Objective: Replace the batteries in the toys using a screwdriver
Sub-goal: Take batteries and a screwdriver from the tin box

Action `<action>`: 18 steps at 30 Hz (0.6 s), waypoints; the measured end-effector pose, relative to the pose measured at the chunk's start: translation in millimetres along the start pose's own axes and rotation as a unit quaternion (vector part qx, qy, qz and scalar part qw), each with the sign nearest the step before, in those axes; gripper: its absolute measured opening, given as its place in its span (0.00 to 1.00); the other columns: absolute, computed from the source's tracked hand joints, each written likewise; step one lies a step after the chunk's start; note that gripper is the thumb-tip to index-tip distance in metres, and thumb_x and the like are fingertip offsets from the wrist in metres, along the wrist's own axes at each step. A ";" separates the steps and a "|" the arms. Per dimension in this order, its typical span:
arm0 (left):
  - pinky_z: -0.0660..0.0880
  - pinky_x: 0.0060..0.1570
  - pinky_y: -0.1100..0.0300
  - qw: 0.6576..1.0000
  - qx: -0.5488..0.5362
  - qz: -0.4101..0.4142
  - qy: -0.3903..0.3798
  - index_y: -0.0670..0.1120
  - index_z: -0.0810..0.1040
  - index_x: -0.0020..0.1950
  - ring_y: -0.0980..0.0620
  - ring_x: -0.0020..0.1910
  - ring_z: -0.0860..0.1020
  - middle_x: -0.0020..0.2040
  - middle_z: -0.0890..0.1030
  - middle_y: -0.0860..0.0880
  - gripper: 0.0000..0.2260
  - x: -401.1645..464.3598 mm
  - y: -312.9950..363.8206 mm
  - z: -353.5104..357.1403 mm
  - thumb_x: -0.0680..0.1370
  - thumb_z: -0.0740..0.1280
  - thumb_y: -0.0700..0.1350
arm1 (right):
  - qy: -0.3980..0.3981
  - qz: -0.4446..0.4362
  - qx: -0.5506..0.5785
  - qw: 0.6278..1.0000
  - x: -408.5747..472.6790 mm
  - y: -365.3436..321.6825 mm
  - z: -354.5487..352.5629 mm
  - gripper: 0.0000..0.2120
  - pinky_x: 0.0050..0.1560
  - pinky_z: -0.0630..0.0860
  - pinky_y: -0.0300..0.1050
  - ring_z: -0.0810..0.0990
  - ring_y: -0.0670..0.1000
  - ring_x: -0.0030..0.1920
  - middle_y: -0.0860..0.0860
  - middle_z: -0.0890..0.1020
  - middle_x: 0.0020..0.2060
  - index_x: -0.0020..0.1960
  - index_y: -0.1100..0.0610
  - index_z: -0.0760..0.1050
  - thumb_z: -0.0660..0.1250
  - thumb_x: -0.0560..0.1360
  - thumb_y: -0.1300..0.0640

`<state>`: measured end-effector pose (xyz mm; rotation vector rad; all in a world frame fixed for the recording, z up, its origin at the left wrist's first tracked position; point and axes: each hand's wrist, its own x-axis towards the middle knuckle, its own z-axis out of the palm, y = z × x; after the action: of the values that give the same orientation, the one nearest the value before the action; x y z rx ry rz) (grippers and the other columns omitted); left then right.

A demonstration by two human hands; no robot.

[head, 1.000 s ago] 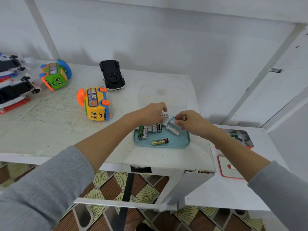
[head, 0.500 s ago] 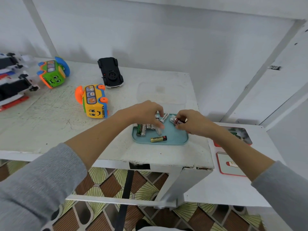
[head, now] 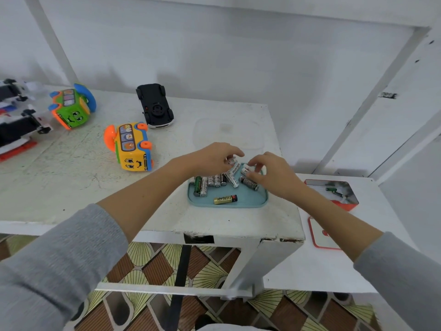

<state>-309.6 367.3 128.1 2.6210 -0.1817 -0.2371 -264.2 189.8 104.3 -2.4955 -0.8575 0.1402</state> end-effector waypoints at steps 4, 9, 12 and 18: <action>0.67 0.39 0.72 0.999 -0.011 0.032 0.026 0.43 0.76 0.61 0.59 0.40 0.72 0.47 0.75 0.51 0.17 5.9 -0.6 6.9 0.73 0.73 0.38 | 0.049 0.029 0.060 0.997 2.7 7.6 -13.9 0.07 0.42 0.64 0.37 0.70 0.42 0.37 0.51 0.78 0.46 0.52 0.58 0.76 0.65 0.75 0.58; 0.67 0.39 0.76 0.996 -0.033 0.078 0.036 0.42 0.82 0.51 0.63 0.39 0.73 0.45 0.81 0.50 0.11 10.3 -0.7 13.8 0.70 0.74 0.35 | 0.028 0.046 0.096 0.994 0.7 16.8 -20.9 0.04 0.36 0.66 0.30 0.72 0.39 0.35 0.51 0.78 0.46 0.49 0.58 0.76 0.64 0.76 0.60; 0.66 0.42 0.77 0.994 -0.035 0.087 0.063 0.43 0.82 0.51 0.58 0.44 0.75 0.46 0.81 0.50 0.09 13.9 -0.1 16.3 0.72 0.74 0.39 | 0.019 0.056 0.104 0.993 0.9 19.0 -18.6 0.03 0.30 0.67 0.29 0.72 0.41 0.34 0.53 0.79 0.47 0.48 0.58 0.76 0.63 0.76 0.61; 0.68 0.41 0.78 0.987 -0.072 0.078 0.118 0.42 0.81 0.52 0.58 0.43 0.77 0.45 0.81 0.50 0.05 14.7 1.7 5.0 0.78 0.67 0.39 | 0.015 0.072 0.139 0.987 2.9 19.8 -18.1 0.04 0.23 0.67 0.28 0.75 0.49 0.30 0.54 0.79 0.46 0.49 0.59 0.76 0.63 0.76 0.61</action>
<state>-296.4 361.1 122.7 2.4506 -0.2756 0.1093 -246.5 170.5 110.6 -2.2883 -0.5984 0.2542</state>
